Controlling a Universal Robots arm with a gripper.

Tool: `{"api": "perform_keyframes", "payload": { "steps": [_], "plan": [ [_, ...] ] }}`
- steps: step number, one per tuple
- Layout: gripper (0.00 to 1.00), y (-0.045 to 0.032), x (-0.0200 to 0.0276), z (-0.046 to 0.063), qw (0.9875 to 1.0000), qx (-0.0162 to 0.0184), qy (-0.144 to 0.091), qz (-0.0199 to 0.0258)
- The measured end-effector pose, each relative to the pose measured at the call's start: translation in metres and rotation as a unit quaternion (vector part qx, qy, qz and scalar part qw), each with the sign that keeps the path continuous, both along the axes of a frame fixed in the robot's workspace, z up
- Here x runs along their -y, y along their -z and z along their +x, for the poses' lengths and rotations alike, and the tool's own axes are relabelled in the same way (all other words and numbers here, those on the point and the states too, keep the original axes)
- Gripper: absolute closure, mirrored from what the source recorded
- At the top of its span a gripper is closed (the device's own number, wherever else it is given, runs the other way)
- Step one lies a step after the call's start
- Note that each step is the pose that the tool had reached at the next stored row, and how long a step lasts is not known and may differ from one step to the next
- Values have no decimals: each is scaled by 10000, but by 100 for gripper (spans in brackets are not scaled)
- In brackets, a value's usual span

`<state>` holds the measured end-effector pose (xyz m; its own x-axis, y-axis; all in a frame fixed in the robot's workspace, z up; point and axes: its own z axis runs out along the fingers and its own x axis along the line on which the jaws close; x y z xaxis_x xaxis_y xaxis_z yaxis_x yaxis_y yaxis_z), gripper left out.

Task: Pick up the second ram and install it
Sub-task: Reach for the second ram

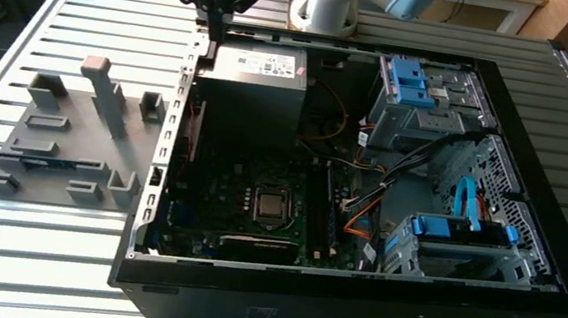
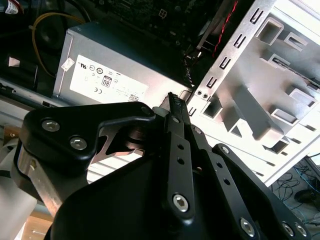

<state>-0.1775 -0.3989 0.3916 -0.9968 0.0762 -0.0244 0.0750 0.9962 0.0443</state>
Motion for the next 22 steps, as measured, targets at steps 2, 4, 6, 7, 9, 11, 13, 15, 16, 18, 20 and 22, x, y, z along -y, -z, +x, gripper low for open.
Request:
{"api": "perform_keyframes", "payload": {
  "steps": [2,4,6,7,9,11,13,15,16,18,20,22],
  "plan": [
    [89,1,0,-5,10000,1,0,1],
    [89,1,0,-9,10000,0,0,0],
    [89,1,0,-14,10000,0,0,0],
    [89,1,0,-16,10000,0,0,0],
    [89,1,0,-20,10000,1,0,0],
    [89,1,0,-23,10000,0,0,0],
    [89,1,0,-27,10000,0,0,0],
    [89,1,0,-30,10000,1,0,0],
    [89,1,0,-32,10000,1,0,1],
    [89,1,0,-36,10000,1,0,0],
    [89,1,0,-40,10000,1,1,1],
    [89,1,0,-44,10000,1,0,0]
  ]
}}
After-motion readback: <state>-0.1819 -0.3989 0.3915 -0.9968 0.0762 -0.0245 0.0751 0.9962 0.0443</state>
